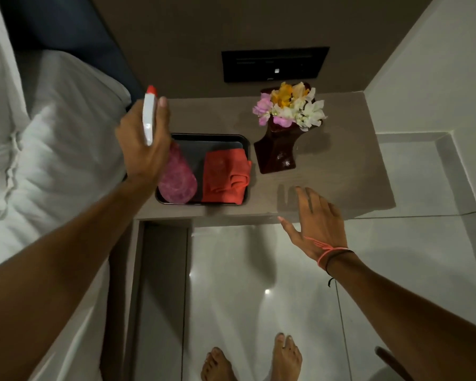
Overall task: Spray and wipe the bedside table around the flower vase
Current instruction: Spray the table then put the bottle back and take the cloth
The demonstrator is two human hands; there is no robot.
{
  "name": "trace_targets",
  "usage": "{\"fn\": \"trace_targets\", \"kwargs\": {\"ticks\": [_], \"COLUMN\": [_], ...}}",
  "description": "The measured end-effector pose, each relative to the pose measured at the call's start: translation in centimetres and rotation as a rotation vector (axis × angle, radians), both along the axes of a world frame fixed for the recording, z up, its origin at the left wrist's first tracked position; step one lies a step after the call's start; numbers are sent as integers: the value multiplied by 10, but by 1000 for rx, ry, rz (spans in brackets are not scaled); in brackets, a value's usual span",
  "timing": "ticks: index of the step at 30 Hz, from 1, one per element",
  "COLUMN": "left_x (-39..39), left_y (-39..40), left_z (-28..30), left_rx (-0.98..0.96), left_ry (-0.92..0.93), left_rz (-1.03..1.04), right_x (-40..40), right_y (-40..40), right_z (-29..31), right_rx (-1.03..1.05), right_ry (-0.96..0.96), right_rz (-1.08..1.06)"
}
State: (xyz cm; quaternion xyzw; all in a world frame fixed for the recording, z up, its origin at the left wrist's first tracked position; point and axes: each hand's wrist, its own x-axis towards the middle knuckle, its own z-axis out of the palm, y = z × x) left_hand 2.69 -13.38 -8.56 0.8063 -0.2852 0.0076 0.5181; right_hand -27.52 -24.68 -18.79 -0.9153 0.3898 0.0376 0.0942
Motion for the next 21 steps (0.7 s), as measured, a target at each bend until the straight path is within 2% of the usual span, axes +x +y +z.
{"fn": "trace_targets", "kwargs": {"ticks": [4,8,14,18,21], "left_x": [29,35,32,35,31], "left_y": [-18,-16,-14,-1,33], "left_z": [-12,-38,-57,-65,-86], "left_rx": [-11,-59,-121,-17,218], "left_ry": [-46,23,114,122,239], "left_rz": [24,28,33,10,-14], "right_x": [36,77,126,156,184], "right_y": [4,7,11,11,-1], "right_z": [-5,-9,-10,-13,-12], "right_rx": [40,50,-8,53,95], "right_ry": [-66,-111,-15,-74,-84], "right_rz": [43,143,257,130,40]}}
